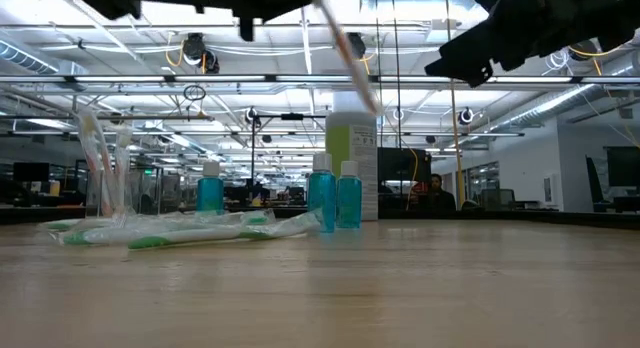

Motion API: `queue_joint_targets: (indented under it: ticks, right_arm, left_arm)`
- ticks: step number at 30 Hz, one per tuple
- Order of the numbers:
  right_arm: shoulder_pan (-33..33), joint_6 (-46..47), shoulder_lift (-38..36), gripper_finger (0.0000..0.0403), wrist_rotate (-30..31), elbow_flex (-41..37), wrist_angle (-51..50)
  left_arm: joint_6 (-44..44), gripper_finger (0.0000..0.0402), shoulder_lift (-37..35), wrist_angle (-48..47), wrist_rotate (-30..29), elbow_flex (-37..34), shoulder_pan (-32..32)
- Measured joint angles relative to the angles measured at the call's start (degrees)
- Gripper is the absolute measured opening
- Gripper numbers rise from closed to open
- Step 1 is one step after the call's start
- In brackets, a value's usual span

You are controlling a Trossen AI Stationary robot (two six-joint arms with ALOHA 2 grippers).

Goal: Pick & Place toothbrushing station
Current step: Put the orange toothbrush into the left section of the transparent organizer

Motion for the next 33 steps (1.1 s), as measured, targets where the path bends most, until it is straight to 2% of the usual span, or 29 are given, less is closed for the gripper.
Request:
queue_joint_targets:
  ticks: [8, 18, 24, 28, 33]
  right_arm:
    - [0.00, 0.57, -3.74, 0.0245, 0.14, 0.00, -4.28]
    - [0.00, 0.52, -3.56, 0.0238, 0.12, 0.00, -5.00]
    - [0.00, 0.53, -3.56, 0.0238, 0.14, 0.00, -5.01]
    - [0.00, 0.53, -3.54, 0.0238, 0.13, 0.00, -5.03]
    - [0.00, 0.51, -3.54, 0.0238, 0.13, 0.00, -5.01]
  left_arm:
    - [-6.17, 0.0026, -12.19, -20.89, -22.29, -0.02, -3.09]
    - [-14.63, 0.0026, -27.25, -34.01, -37.42, -5.85, -3.75]
    - [-23.78, 0.0026, -37.49, -45.00, -52.80, -9.31, -3.71]
    - [-36.12, 0.0026, -42.76, -55.94, -53.15, -9.38, -3.69]
    - [-42.13, 0.0026, -46.94, -64.08, -52.62, -9.40, -3.55]
